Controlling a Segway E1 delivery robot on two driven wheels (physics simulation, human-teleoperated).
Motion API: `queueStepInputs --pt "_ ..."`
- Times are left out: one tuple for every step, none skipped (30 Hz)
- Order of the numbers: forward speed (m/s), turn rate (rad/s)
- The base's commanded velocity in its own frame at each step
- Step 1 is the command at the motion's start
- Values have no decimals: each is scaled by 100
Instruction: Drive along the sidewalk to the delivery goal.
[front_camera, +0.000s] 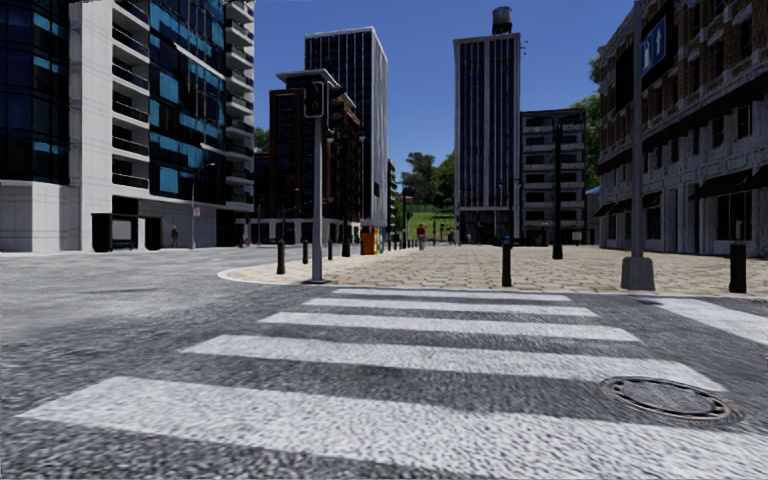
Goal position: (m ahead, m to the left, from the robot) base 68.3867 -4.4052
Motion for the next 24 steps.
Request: queueStepInputs --pt "128 -43" --pt "129 -42" --pt "134 -41" --pt "164 -41" --pt "164 -41" --pt "200 -40" --pt "200 -40" --pt "200 -40" --pt "200 -40" --pt "200 -40" --pt "200 -40" --pt "200 -39" --pt "200 -39" --pt "200 -38" --pt "200 -36" --pt "200 -36" --pt "200 -12" --pt "200 0" --pt "200 0" --pt "200 0" --pt "200 0" --pt "200 0" --pt "200 0" --pt "200 0"
